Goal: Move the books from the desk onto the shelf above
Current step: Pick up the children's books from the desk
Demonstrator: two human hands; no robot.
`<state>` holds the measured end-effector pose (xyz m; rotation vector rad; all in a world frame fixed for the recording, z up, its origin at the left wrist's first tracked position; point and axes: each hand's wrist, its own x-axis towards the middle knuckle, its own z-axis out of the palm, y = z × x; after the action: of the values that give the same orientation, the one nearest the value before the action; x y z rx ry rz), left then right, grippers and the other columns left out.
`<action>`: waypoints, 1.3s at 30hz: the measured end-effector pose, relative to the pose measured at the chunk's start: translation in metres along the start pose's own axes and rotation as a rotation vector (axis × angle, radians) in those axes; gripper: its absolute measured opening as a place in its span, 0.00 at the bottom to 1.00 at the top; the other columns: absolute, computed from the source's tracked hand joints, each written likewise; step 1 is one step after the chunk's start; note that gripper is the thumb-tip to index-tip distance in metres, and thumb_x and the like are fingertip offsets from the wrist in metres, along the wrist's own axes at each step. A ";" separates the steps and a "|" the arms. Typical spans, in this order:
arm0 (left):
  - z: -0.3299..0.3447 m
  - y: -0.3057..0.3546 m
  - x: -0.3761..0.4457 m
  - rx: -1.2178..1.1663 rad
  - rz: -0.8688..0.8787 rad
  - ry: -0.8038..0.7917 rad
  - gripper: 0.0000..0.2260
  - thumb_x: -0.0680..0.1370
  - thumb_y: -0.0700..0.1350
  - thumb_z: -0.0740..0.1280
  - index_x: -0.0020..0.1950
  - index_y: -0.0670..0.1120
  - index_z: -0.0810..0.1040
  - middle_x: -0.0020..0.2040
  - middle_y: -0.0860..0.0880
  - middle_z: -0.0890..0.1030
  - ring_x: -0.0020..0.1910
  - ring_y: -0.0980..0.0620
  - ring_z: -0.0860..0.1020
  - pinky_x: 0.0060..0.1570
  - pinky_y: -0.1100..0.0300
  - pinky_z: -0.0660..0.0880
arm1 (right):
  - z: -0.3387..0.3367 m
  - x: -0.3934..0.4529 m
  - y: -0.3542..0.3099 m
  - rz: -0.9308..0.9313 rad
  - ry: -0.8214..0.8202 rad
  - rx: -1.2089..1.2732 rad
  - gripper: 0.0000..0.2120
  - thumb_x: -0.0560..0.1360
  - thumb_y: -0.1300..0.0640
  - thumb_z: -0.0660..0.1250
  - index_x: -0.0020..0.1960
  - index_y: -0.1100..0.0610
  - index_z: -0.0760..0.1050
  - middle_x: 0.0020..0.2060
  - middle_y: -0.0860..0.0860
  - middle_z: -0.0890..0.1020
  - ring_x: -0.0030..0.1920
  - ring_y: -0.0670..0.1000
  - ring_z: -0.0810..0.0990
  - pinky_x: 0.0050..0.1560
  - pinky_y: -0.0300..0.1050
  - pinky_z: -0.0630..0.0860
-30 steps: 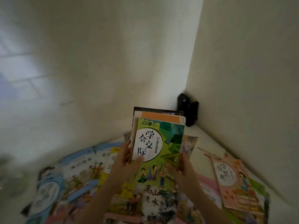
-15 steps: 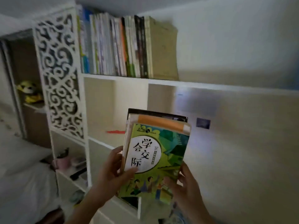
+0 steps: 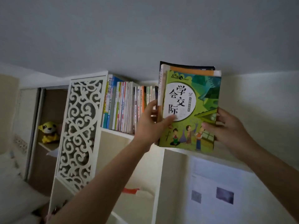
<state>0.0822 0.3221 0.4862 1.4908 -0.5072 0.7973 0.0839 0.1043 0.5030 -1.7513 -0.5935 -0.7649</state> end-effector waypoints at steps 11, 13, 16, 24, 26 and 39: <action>0.049 -0.084 0.074 0.437 0.089 0.108 0.30 0.68 0.60 0.74 0.65 0.51 0.71 0.57 0.53 0.77 0.55 0.53 0.78 0.53 0.55 0.79 | -0.002 0.105 0.077 0.303 -0.160 -0.014 0.18 0.75 0.67 0.68 0.58 0.47 0.75 0.52 0.47 0.81 0.51 0.53 0.81 0.45 0.60 0.80; 0.045 -0.090 0.074 0.485 0.136 0.083 0.30 0.68 0.61 0.74 0.65 0.50 0.71 0.57 0.53 0.76 0.54 0.54 0.76 0.54 0.56 0.79 | 0.003 0.110 0.089 0.349 -0.216 0.003 0.19 0.76 0.67 0.67 0.61 0.49 0.74 0.51 0.45 0.82 0.51 0.52 0.80 0.43 0.58 0.79; 0.037 -0.090 0.073 0.556 0.190 -0.034 0.31 0.69 0.58 0.74 0.68 0.49 0.69 0.59 0.52 0.73 0.58 0.53 0.74 0.59 0.55 0.77 | 0.005 0.116 0.104 0.385 -0.260 0.065 0.18 0.76 0.66 0.66 0.61 0.47 0.75 0.56 0.46 0.81 0.55 0.55 0.80 0.47 0.64 0.79; 0.006 -0.095 0.073 0.706 0.185 -0.353 0.47 0.71 0.49 0.74 0.79 0.55 0.45 0.69 0.50 0.60 0.66 0.54 0.66 0.66 0.57 0.69 | 0.027 0.105 0.092 0.191 -0.261 -0.447 0.31 0.75 0.54 0.70 0.73 0.49 0.59 0.63 0.49 0.76 0.58 0.52 0.77 0.43 0.39 0.79; 0.007 -0.097 0.074 0.739 0.219 -0.312 0.49 0.69 0.51 0.76 0.78 0.59 0.44 0.66 0.51 0.61 0.63 0.56 0.64 0.65 0.57 0.68 | 0.038 0.100 0.087 0.054 -0.279 -0.521 0.35 0.74 0.52 0.71 0.75 0.50 0.56 0.65 0.46 0.73 0.64 0.49 0.73 0.60 0.39 0.72; 0.004 -0.115 0.091 1.003 0.492 -0.284 0.50 0.66 0.61 0.74 0.79 0.56 0.47 0.77 0.50 0.45 0.74 0.45 0.48 0.71 0.41 0.55 | 0.043 0.093 0.097 0.058 -0.513 -0.240 0.67 0.52 0.42 0.84 0.75 0.36 0.41 0.70 0.40 0.67 0.70 0.45 0.68 0.69 0.52 0.69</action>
<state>0.2269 0.3431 0.4756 2.4758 -0.7560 1.3435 0.2243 0.1191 0.5013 -2.1979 -0.8101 -0.3491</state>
